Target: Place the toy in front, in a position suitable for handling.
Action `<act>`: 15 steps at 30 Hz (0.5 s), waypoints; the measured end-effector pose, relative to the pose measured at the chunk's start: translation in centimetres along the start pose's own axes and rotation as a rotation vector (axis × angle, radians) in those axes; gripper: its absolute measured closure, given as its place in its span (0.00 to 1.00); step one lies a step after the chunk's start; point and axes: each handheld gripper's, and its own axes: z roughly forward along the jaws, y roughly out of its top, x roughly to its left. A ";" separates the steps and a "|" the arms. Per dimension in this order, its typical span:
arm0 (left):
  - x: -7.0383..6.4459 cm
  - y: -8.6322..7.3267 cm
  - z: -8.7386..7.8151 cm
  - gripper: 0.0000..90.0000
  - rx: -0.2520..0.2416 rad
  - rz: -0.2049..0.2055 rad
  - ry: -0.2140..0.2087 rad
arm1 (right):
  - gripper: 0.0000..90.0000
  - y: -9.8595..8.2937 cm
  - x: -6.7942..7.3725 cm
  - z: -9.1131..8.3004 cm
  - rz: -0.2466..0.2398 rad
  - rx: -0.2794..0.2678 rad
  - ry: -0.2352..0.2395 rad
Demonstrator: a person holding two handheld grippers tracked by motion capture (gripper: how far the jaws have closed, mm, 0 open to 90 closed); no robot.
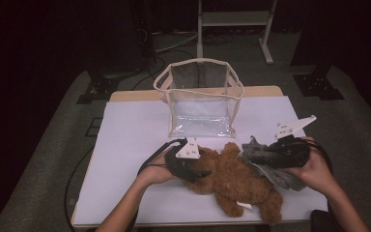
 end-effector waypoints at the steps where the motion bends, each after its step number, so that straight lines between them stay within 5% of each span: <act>1: 0.1 0.1 0.0 0.36 0.003 -0.004 0.002 | 0.79 -0.3 -0.1 -0.4 0.008 0.000 -0.008; 7: 0.2 0.3 0.4 0.36 0.008 -0.009 0.012 | 0.79 -1.3 -0.1 0.3 0.037 -0.009 0.031; 11: 0.5 0.2 0.0 0.33 0.004 -0.009 -0.008 | 0.79 -0.4 0.2 3.8 0.026 -0.018 0.096; 15: 0.7 0.0 -1.1 0.23 -0.037 0.012 -0.032 | 0.79 -0.2 0.3 5.6 0.018 -0.014 0.082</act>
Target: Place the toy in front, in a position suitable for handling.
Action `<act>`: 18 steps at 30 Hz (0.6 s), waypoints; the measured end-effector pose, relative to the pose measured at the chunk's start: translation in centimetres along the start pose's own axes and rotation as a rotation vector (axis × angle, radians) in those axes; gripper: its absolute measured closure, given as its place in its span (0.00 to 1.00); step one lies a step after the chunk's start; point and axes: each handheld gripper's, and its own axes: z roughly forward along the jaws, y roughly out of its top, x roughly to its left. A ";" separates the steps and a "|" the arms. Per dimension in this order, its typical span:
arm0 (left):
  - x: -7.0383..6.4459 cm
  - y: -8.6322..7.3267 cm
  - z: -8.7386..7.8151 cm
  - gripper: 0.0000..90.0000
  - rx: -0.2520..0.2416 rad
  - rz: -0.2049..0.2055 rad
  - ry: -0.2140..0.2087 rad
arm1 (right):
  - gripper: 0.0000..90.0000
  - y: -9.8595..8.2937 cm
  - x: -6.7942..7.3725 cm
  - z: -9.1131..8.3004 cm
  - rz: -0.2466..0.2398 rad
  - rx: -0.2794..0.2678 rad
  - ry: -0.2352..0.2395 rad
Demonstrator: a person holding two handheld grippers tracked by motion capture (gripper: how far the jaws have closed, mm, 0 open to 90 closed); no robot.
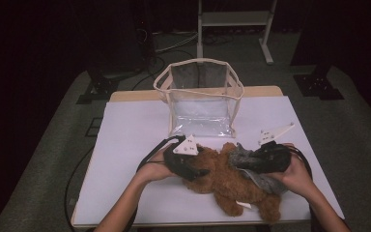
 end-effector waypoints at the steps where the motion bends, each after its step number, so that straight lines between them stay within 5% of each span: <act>1: 0.2 -0.1 -0.2 0.23 -0.001 -0.005 0.002 | 0.79 0.0 0.0 0.4 0.004 -0.004 0.005; 6: -0.4 -0.8 0.5 0.36 0.022 -0.008 -0.024 | 0.79 -0.2 -0.1 0.8 0.013 -0.019 0.023; 11: -1.6 -1.2 -0.1 0.39 0.009 0.003 -0.057 | 0.79 1.0 0.8 -1.4 -0.030 -0.038 -0.023; 16: -1.4 -0.7 -0.6 0.28 0.006 0.031 -0.065 | 0.79 -0.3 1.0 1.3 -0.012 0.008 0.030; 18: -0.8 -0.4 -0.7 0.19 -0.019 0.003 -0.050 | 0.79 -0.6 1.2 1.5 -0.013 0.001 0.030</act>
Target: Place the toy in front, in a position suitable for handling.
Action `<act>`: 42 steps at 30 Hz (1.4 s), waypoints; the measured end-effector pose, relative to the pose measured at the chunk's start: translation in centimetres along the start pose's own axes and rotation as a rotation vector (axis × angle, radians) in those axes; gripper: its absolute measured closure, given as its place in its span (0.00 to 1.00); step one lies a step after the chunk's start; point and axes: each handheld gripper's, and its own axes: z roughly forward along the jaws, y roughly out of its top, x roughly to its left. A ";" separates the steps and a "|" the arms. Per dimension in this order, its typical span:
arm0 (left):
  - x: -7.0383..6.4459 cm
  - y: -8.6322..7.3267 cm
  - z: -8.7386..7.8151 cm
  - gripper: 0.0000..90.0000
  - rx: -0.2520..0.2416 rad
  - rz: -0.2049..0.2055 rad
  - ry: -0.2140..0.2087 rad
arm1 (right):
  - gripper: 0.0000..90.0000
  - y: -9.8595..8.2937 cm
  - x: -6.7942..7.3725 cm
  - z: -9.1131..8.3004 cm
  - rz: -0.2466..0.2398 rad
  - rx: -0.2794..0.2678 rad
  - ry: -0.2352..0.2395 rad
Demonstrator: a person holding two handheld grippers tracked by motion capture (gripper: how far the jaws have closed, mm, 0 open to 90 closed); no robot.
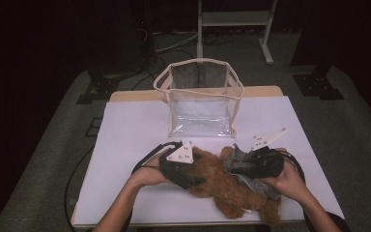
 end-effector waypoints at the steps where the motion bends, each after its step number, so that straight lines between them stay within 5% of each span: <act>1: 0.2 0.1 0.0 0.19 0.003 -0.004 0.009 | 0.80 -0.3 0.2 -0.1 -0.006 -0.013 -0.002; 3: 0.7 0.2 0.4 0.14 0.012 -0.018 0.013 | 0.80 -0.5 0.4 -0.4 -0.002 -0.018 0.003; 11: -0.2 -0.3 0.5 0.31 0.063 -0.002 -0.022 | 0.78 0.3 0.4 -3.4 -0.018 -0.040 -0.040; 17: -0.5 -0.1 -0.5 0.25 0.059 0.039 -0.055 | 0.79 -0.8 1.0 -1.2 -0.008 -0.010 0.002; 22: 0.6 0.1 0.4 0.10 0.047 -0.002 -0.058 | 0.79 -1.2 1.5 -1.1 -0.030 -0.017 0.003; 27: 0.7 -0.4 1.0 0.19 0.059 -0.037 -0.105 | 0.79 -1.3 1.2 -1.8 -0.025 -0.035 0.009; 30: 0.2 -0.5 0.6 0.26 0.072 -0.030 -0.098 | 0.78 -1.0 1.0 -2.5 -0.026 -0.051 0.000; 32: -0.5 -0.6 0.1 0.27 0.081 -0.022 -0.101 | 0.78 -0.3 1.0 -3.4 -0.040 -0.061 -0.034; 36: -1.6 -1.0 -1.0 0.27 0.073 0.010 -0.112 | 0.78 -0.6 1.4 -2.7 -0.040 -0.044 -0.010; 42: -0.9 -1.6 -1.6 0.16 0.017 -0.025 -0.115 | 0.79 -1.6 2.0 -1.6 -0.056 -0.030 0.007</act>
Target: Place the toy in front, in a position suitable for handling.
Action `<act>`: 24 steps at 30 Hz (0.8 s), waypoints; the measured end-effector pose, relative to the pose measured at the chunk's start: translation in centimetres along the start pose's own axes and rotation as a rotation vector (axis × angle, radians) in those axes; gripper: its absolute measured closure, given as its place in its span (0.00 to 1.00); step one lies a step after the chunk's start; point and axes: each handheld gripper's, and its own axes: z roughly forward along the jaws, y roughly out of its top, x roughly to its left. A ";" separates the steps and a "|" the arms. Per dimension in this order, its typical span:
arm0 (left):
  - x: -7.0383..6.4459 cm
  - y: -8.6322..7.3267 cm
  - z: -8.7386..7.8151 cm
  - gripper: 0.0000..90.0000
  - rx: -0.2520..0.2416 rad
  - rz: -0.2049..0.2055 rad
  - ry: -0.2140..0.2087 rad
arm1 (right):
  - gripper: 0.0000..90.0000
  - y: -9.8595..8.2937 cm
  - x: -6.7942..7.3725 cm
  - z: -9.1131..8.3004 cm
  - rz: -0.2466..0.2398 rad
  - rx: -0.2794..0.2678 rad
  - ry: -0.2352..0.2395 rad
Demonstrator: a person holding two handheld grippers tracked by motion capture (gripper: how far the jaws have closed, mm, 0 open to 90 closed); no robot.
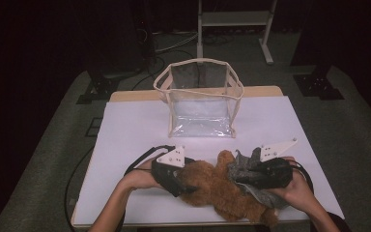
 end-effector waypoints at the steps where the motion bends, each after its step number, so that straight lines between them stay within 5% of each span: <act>1: 0.2 0.1 0.0 0.13 0.002 -0.005 0.001 | 0.80 -0.1 0.1 0.0 -0.003 -0.001 0.000; 5: 1.0 0.2 0.9 0.03 0.036 -0.046 -0.021 | 0.80 -0.7 0.2 -0.1 -0.015 -0.009 0.032; 7: 1.2 0.2 2.1 0.03 0.057 -0.056 -0.087 | 0.80 -1.0 0.1 -0.2 -0.007 -0.023 0.046; 10: 1.0 0.6 3.2 0.09 0.065 -0.047 -0.078 | 0.80 -1.4 -0.2 -0.4 0.012 -0.046 0.055; 15: 1.2 1.8 2.7 0.38 0.107 -0.024 0.030 | 0.79 -1.7 -1.7 -1.2 0.073 -0.087 0.030; 17: 1.2 2.3 2.5 0.40 0.120 0.007 0.097 | 0.79 -1.3 -2.4 -1.3 0.089 -0.097 0.042; 24: 2.5 3.5 0.9 0.44 0.108 0.035 0.283 | 0.79 2.2 -4.3 -1.2 0.045 -0.093 -0.028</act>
